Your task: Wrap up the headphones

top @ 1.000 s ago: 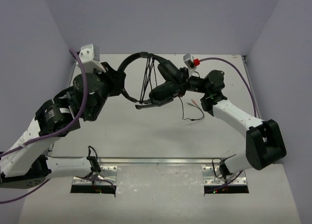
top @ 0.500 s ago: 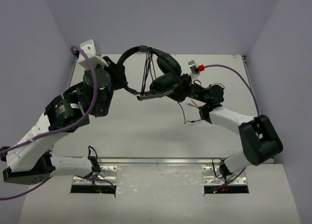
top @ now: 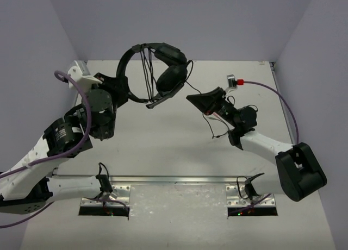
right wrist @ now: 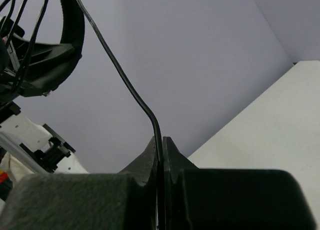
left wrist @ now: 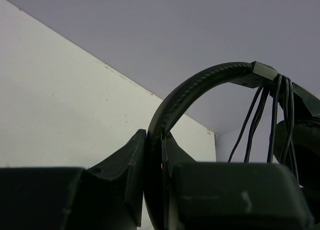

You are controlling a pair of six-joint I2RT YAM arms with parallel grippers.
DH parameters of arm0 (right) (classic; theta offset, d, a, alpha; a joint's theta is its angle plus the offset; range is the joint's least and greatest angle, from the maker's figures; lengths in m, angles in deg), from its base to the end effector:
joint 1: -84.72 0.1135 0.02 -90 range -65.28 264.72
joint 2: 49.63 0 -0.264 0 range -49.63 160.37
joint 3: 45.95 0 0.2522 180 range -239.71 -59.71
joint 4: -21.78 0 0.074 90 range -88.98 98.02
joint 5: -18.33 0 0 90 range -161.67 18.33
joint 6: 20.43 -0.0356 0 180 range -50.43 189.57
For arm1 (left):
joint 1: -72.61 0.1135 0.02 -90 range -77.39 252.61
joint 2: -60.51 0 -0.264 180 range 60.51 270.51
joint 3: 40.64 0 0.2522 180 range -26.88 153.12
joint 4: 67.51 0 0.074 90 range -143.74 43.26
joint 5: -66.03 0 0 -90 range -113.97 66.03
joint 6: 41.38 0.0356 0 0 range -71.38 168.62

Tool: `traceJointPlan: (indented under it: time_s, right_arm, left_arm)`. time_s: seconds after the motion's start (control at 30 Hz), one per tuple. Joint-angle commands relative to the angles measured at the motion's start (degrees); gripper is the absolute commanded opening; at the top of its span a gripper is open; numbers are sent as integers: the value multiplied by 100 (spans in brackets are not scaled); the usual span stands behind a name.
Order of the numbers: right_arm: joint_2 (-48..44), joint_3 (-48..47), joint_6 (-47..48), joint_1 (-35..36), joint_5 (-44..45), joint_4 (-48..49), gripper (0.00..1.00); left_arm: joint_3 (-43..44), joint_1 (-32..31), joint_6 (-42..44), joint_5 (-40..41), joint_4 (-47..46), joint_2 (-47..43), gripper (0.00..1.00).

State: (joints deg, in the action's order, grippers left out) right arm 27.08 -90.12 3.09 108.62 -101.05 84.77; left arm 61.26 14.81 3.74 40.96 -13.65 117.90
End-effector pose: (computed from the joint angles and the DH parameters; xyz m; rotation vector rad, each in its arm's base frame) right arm 0.2329 0.1223 0.2880 -0.0741 1.2744 1.6535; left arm 0.1048 -0.1059 0.4982 -0.6171 1.5343 -0.3862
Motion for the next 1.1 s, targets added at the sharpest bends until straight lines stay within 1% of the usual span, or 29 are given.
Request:
traceJointPlan:
  time_s: [0.0, 0.07, 0.1, 0.13, 0.17, 0.2, 0.27, 0.3, 0.33, 0.37, 0.4, 0.43, 0.47, 0.5, 0.53, 0.6, 0.63, 0.7, 0.83, 0.9, 0.97, 1.0, 1.07]
  right_arm:
    - [-147, 115, -305, -17, 207, 780, 1]
    - [-243, -69, -16, -8, -48, 430, 1]
    - [-279, -122, 386, 18, -180, 263, 1]
    - [-314, -253, 625, 9, -521, -295, 1]
    - [-384, -324, 1219, 27, -707, -719, 1]
    - [-393, -542, 1521, 88, -1066, -1680, 1]
    - [-472, -545, 2154, 228, -1139, -2241, 1]
    - [-490, -545, 2600, 299, -1157, -2496, 1]
    - [-516, -501, 2787, 439, -1174, -2820, 1]
    - [-569, -422, 2911, 536, -1131, -2884, 1]
    - [-726, -352, 3252, 632, -1078, -2998, 1]
    - [-814, -299, 3481, 886, -991, -3408, 1]
    - [-902, -298, 3710, 1054, -729, -3699, 1]
    - [-1077, -325, 4173, 1377, -552, -3990, 1]
    - [-1148, -342, 4378, 1537, -368, -4436, 1]
    - [-1263, -377, 4730, 1810, 36, -4782, 1]
    - [-1316, -499, 4810, 2020, 160, -5149, 1]
    - [-1308, -745, 4969, 2240, 389, -5485, 1]
    - [-1045, -1264, 5048, 2461, 539, -6188, 2]
    - [-982, -1475, 5022, 2531, 574, -6303, 6]
    - [-921, -1581, 4934, 2549, 452, -6330, 7]
    - [-921, -1625, 4838, 2549, 364, -6313, 8]
    - [-929, -1617, 4593, 2541, -57, -6059, 9]
  left_arm:
    - [151, -21, -635, 292, -600, -52, 0]
    - [186, -21, -636, 336, -600, 0, 0]
    - [378, -21, -644, 406, -495, 114, 0]
    - [545, -12, -662, 459, -381, 193, 0]
    - [764, -21, -740, 581, -197, 403, 0]
    - [1219, -12, -872, 652, 127, 509, 0]
    - [1608, -12, -786, 819, 226, 842, 0]
    - [1767, 5, -594, 820, 157, 931, 0]
    - [2012, 49, -470, 820, 87, 1028, 0]
    - [2136, 76, -408, 820, 77, 1125, 0]
    - [2250, 137, -233, 811, 60, 1352, 0]
    - [2495, 233, -214, 768, 121, 1476, 1]
    - [2620, 547, -240, 471, 217, 1730, 0]
    - [2716, 829, -284, 190, 374, 1854, 1]
    - [2831, 1354, -336, -91, 437, 1968, 0]
    - [2902, 1700, -363, -453, 525, 2345, 1]
    - [2928, 1798, -337, -428, 525, 2478, 0]
    - [2885, 1825, -276, -402, 412, 2777, 0]
    - [2551, 1895, -336, -332, 227, 3120, 0]
    - [2245, 1904, -512, -288, 166, 3191, 0]
    - [1867, 1904, -548, -148, -27, 3104, 0]
    - [1473, 1904, -635, -103, -185, 3051, 0]
    - [1120, 1904, -714, 54, -414, 2937, 0]
